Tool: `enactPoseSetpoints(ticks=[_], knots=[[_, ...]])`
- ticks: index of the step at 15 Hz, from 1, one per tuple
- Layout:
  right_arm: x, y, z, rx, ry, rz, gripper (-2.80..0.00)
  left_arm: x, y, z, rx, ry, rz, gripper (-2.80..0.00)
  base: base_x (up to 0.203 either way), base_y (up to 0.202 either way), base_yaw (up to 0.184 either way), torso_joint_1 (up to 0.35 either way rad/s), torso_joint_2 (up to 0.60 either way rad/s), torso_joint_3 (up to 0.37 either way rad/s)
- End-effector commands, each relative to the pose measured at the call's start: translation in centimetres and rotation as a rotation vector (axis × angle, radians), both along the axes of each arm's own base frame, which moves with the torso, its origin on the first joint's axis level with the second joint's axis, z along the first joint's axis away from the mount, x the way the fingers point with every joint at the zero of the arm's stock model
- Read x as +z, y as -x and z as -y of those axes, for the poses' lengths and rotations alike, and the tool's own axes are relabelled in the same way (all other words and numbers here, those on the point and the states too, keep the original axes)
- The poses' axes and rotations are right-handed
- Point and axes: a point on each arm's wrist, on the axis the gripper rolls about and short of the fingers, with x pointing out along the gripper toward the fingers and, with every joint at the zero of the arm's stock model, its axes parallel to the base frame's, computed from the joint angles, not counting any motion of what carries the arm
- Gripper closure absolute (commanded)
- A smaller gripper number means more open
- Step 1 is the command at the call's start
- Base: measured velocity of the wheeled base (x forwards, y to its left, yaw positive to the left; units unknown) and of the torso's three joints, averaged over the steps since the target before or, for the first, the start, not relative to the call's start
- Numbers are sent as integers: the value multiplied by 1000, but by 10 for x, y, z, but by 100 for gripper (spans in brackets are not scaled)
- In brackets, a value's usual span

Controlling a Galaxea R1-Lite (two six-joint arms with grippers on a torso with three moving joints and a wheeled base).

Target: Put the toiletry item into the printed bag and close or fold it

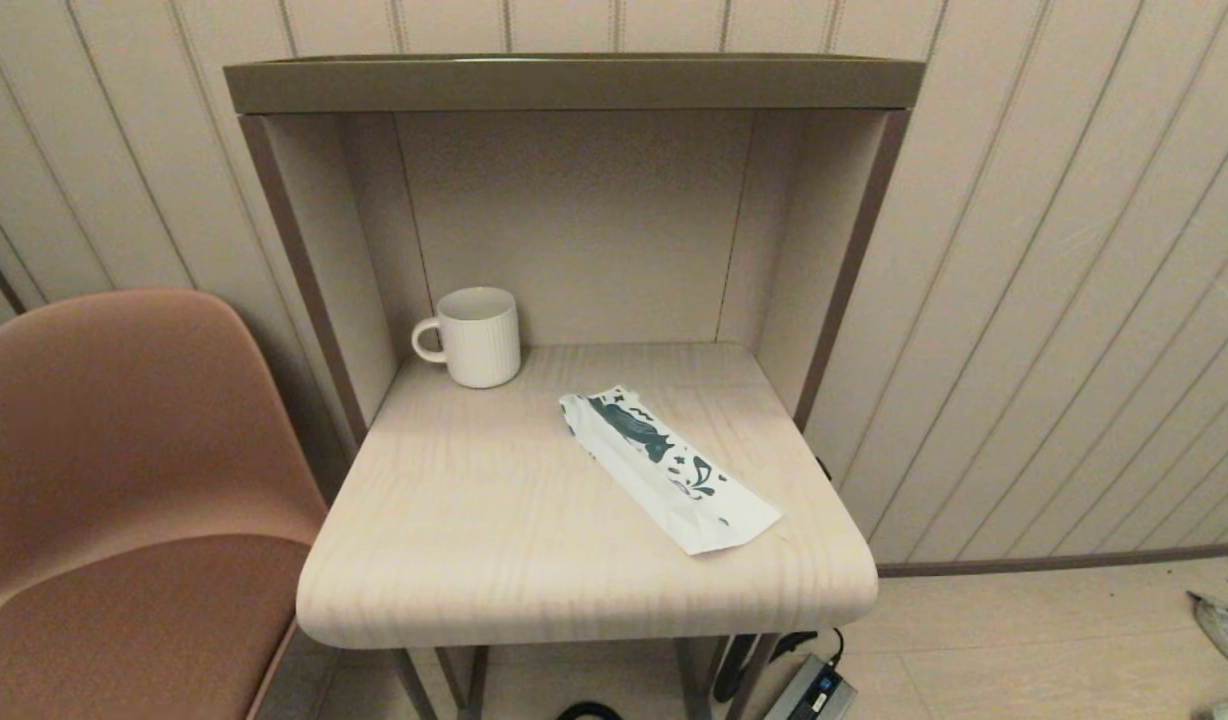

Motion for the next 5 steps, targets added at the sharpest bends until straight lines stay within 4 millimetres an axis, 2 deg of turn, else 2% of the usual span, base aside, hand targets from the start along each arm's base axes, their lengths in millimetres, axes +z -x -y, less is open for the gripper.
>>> enactPoseSetpoints(ticks=[1,5], knots=[[0,0,0,1,0,0,0,0,0,0,0,-1,0,0,0,0,0,0,0,0],[0,0,0,4,6,-4,0,0,0,0,-1,-1,0,0,0,0,0,0,0,0]])
